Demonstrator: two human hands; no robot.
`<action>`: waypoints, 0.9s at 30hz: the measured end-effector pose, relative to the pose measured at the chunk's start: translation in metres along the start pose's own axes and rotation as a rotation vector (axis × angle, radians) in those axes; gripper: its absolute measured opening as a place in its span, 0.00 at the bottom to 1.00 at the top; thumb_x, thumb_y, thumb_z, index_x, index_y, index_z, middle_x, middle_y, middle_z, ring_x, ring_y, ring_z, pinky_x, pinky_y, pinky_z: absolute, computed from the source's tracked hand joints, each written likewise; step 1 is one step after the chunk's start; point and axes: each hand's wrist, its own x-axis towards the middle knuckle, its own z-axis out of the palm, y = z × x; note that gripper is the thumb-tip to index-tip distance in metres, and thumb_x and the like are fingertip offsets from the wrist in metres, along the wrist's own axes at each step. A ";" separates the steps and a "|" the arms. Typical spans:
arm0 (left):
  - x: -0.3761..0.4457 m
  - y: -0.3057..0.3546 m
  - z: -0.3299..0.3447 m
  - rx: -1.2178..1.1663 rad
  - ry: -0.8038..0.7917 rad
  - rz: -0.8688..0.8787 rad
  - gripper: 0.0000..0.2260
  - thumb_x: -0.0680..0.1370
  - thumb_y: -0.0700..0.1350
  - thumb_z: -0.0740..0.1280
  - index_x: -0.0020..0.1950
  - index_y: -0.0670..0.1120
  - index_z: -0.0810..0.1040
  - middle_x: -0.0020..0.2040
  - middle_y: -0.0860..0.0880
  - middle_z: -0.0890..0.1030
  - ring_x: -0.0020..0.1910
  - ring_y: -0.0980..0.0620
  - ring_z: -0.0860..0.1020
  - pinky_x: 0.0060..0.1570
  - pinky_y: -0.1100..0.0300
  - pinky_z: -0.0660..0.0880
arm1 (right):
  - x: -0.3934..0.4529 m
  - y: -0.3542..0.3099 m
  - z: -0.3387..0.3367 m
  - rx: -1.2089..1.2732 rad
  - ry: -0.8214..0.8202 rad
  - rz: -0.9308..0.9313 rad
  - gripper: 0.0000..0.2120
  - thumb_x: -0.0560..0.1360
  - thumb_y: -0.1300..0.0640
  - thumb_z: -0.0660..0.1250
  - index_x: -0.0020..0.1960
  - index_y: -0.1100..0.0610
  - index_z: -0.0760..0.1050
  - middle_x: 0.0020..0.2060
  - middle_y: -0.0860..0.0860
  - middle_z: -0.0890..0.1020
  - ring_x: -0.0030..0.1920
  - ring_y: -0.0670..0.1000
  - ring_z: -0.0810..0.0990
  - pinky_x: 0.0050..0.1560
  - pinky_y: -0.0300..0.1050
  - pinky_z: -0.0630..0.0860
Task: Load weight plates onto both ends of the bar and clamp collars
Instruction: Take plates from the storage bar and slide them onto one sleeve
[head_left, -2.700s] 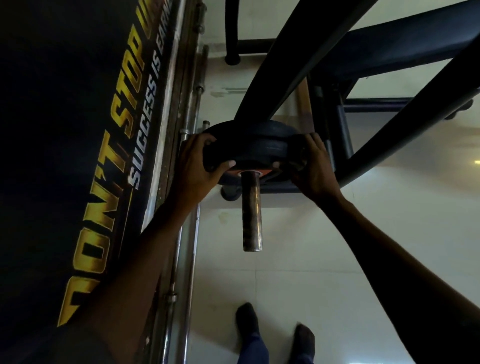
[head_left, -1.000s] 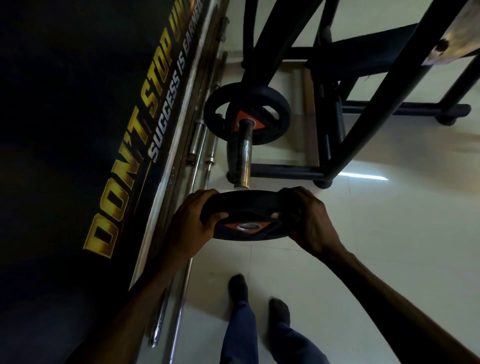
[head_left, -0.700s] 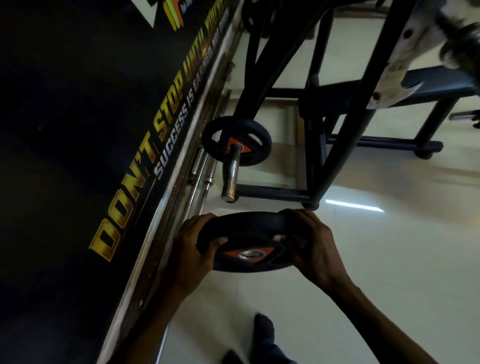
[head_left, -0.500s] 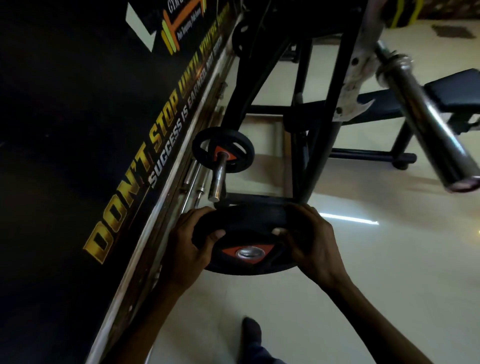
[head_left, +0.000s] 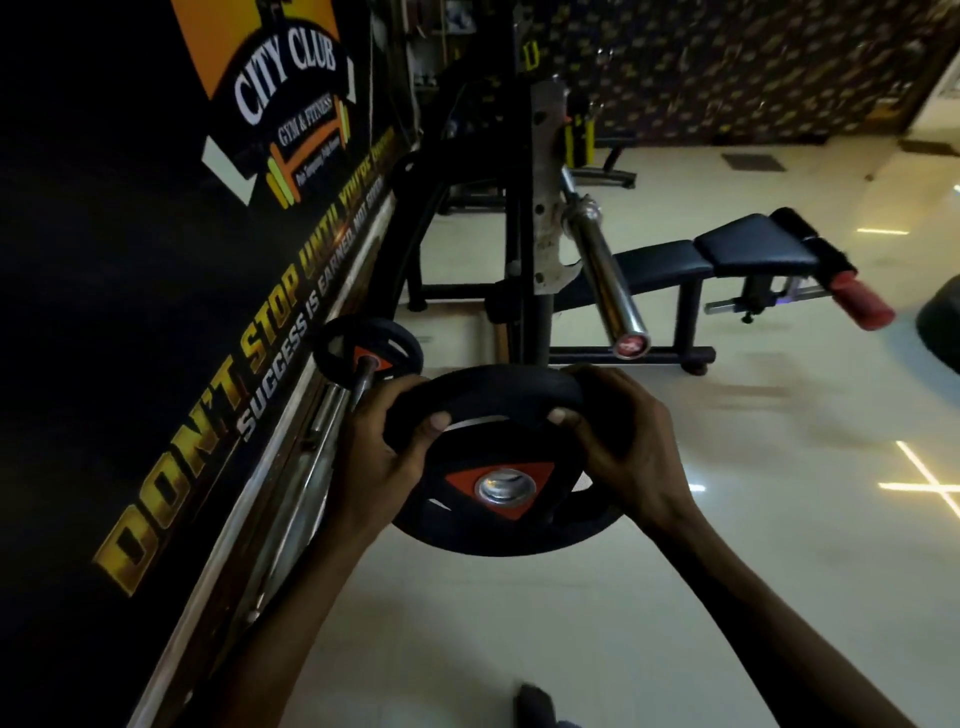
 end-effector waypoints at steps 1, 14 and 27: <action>0.003 0.009 0.008 -0.005 -0.003 0.017 0.23 0.76 0.62 0.67 0.66 0.52 0.78 0.61 0.60 0.80 0.63 0.64 0.77 0.63 0.56 0.78 | 0.001 0.000 -0.012 0.002 0.019 -0.009 0.19 0.74 0.55 0.76 0.64 0.47 0.78 0.57 0.44 0.83 0.57 0.40 0.81 0.55 0.26 0.75; 0.093 0.061 0.118 -0.025 -0.049 0.092 0.25 0.77 0.61 0.69 0.68 0.46 0.79 0.62 0.49 0.83 0.64 0.51 0.80 0.63 0.44 0.79 | 0.075 0.049 -0.124 -0.072 0.137 -0.061 0.18 0.73 0.49 0.73 0.62 0.51 0.80 0.52 0.46 0.84 0.54 0.48 0.83 0.54 0.40 0.77; 0.143 0.084 0.155 -0.001 -0.002 0.084 0.19 0.78 0.52 0.70 0.65 0.42 0.80 0.59 0.47 0.83 0.62 0.50 0.81 0.63 0.44 0.78 | 0.141 0.083 -0.152 -0.080 0.104 -0.085 0.19 0.76 0.51 0.75 0.65 0.53 0.79 0.54 0.41 0.80 0.55 0.41 0.79 0.54 0.33 0.76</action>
